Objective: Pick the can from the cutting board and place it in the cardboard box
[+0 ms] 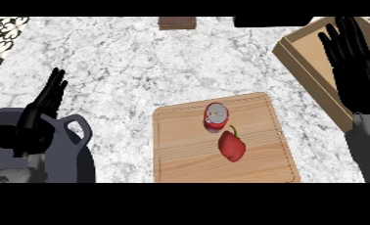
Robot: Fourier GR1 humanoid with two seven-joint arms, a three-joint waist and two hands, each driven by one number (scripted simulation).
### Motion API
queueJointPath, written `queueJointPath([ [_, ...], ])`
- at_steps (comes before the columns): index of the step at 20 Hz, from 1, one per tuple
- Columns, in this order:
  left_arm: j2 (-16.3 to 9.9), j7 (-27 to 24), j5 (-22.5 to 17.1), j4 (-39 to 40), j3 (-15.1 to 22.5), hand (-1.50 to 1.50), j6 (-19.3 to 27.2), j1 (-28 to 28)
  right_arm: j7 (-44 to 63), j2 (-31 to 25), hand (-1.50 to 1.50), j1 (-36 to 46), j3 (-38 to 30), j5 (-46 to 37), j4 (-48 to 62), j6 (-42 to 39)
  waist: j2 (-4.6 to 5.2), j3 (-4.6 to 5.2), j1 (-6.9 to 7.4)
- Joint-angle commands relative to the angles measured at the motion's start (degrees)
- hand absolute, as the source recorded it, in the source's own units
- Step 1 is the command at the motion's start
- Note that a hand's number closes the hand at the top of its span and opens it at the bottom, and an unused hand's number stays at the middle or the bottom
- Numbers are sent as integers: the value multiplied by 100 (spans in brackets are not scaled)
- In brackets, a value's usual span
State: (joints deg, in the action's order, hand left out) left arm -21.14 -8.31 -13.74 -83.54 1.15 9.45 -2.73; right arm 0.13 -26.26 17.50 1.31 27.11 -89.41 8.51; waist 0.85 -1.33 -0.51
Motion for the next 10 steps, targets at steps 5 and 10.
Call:
queueJointPath([
  [5, 232, 978, -237, -786, 33, 0, 279, -145, -379, 263, 150, -1084, -658, -311, 112, 999, -111, 123, -86],
  [10, 367, 1225, -506, -943, 397, 0, 376, 35, -286, 91, -150, -1805, 50, -1815, 445, 1903, -97, 131, -91],
])
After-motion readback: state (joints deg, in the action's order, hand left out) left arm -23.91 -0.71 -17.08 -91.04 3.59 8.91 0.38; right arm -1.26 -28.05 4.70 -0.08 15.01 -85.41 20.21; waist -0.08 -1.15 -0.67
